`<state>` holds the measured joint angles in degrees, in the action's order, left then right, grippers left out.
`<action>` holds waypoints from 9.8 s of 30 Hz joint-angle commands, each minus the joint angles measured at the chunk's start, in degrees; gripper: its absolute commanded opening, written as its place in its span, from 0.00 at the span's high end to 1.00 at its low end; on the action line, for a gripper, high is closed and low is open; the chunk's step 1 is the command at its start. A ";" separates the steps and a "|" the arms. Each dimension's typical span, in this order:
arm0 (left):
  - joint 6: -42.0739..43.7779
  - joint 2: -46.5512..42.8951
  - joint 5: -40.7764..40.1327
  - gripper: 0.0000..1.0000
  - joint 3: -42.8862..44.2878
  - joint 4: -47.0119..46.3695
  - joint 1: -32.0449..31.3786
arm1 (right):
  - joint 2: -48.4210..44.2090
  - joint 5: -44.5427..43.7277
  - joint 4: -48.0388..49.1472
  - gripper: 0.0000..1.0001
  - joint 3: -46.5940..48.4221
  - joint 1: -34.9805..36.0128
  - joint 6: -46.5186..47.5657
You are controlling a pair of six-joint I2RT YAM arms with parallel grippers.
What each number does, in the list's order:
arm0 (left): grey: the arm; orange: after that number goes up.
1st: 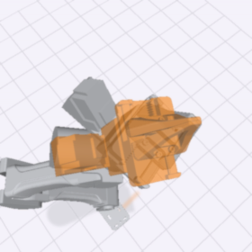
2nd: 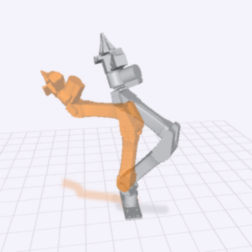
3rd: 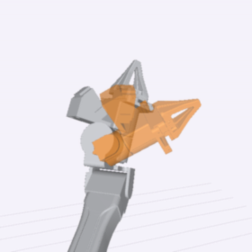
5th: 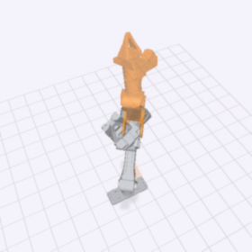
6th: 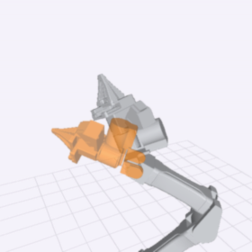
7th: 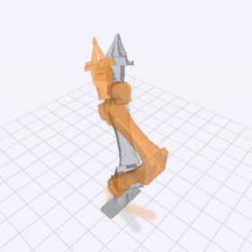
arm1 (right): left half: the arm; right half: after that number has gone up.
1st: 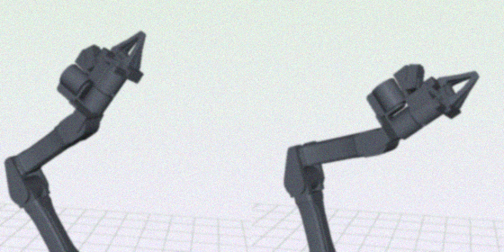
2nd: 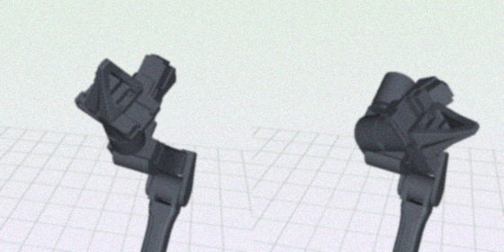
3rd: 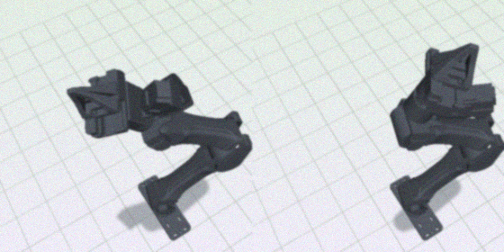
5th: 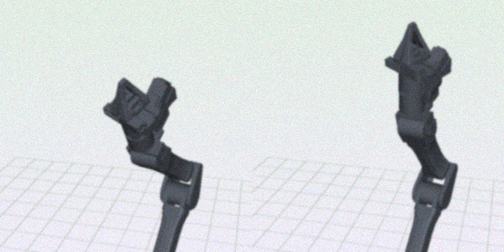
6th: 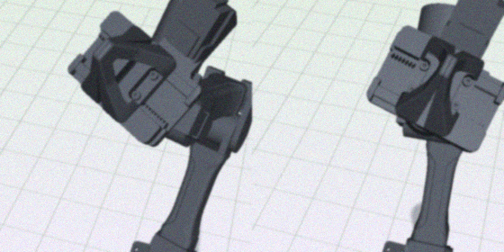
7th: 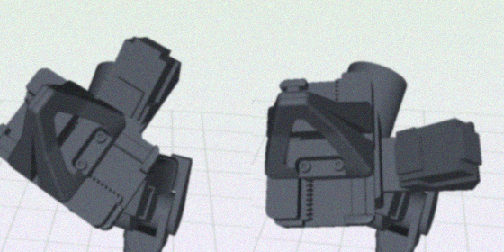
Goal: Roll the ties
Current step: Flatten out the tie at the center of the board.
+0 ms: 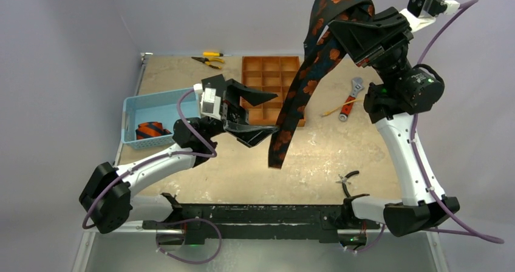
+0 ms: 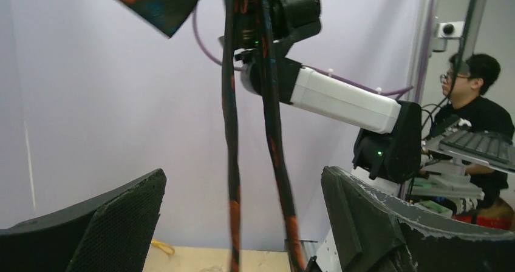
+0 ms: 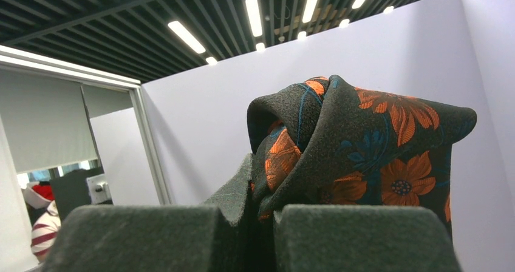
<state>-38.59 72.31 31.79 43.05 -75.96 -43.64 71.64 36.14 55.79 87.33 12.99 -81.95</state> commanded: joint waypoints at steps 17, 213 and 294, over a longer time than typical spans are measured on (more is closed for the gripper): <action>-1.25 13.44 17.93 0.55 7.24 -0.73 -9.35 | -1.92 -0.27 -3.69 1.00 -0.29 0.96 4.14; -16.59 17.20 -46.47 1.00 -27.57 50.09 -3.82 | 7.67 -46.83 -41.27 0.15 -54.17 -22.14 26.16; -15.99 16.08 -44.81 1.00 -34.00 46.85 -3.82 | 16.23 -50.28 -43.59 0.12 -43.45 -24.31 31.10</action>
<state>-57.01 85.69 -13.80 12.23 -43.07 -47.64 84.99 -11.35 13.21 42.11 -11.00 -50.52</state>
